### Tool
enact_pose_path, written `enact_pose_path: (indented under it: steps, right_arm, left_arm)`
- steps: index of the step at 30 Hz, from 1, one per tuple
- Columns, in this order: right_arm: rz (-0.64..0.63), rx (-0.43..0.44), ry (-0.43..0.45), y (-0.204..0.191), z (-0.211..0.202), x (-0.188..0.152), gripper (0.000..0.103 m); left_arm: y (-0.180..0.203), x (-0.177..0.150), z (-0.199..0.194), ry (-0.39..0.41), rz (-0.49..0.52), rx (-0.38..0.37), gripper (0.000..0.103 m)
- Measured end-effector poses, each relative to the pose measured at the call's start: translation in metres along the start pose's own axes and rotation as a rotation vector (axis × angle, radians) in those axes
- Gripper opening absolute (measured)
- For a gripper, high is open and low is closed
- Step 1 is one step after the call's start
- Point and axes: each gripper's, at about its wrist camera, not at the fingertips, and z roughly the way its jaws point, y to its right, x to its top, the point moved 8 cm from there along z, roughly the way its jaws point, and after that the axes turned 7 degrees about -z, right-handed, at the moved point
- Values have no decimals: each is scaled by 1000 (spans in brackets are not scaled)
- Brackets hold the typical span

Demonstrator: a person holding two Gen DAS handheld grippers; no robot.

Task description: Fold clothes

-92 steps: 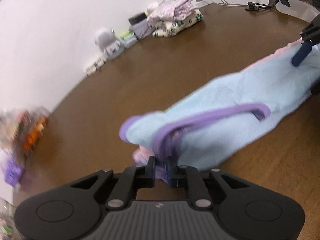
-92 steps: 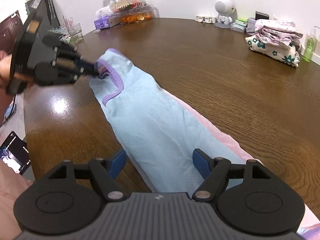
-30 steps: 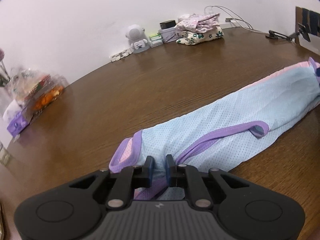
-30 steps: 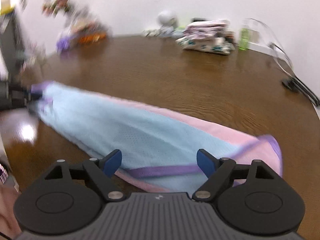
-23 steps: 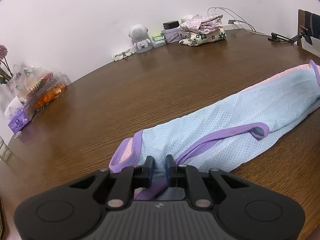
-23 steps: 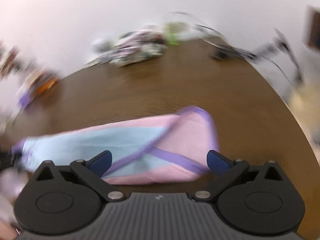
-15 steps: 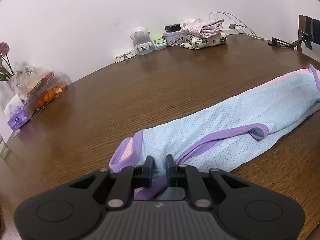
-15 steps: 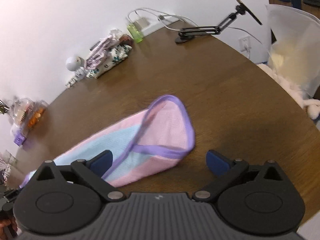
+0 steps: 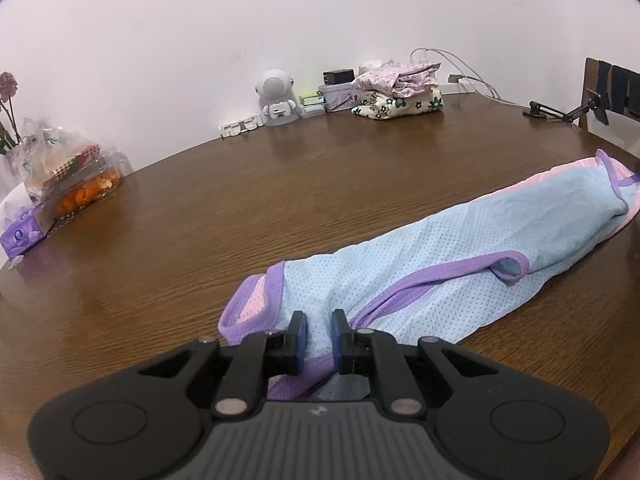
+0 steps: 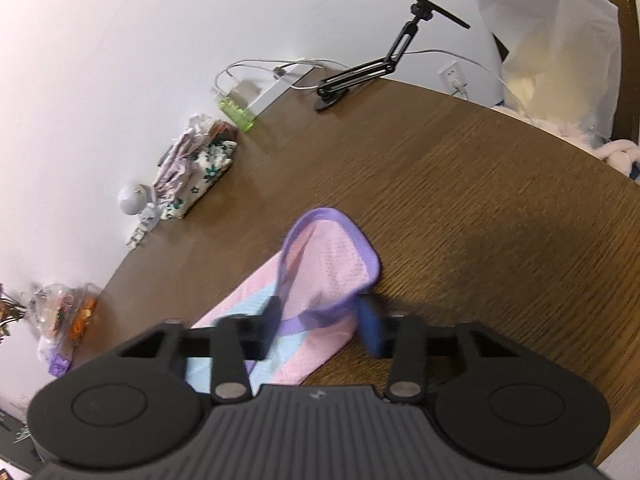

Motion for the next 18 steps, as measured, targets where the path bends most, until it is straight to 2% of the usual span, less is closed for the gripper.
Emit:
enact_pose_path:
  steps: [1, 5, 9, 11, 12, 13, 14, 16, 18]
  right_arm:
    - [14, -3, -13, 1, 4, -2, 6]
    - [57, 22, -3, 5, 6, -3, 6]
    - [41, 66, 23, -1, 0, 2, 6]
    - [28, 72, 25, -5, -2, 1, 10]
    - [24, 72, 18, -8, -2, -1, 22]
    - [20, 71, 12, -10, -1, -2, 41]
    - [16, 71, 5, -12, -1, -4, 47]
    - [8, 70, -8, -16, -1, -8, 54]
    - [-1, 69, -21, -21, 0, -11, 55]
  left_arm:
    - [0, 0, 0, 1, -1, -3, 11]
    - [-1, -1, 0, 4, -5, -10, 11]
    - [-1, 0, 0, -1, -4, -7, 13]
    - [0, 0, 0, -4, 1, 0, 13]
    - [0, 0, -1, -5, 2, 3, 13]
    - [1, 0, -1, -6, 2, 4, 13]
    - [1, 0, -1, -7, 1, 7, 13]
    - [1, 0, -1, -7, -2, 13, 13]
    - [2, 0, -1, -5, -5, 17, 13]
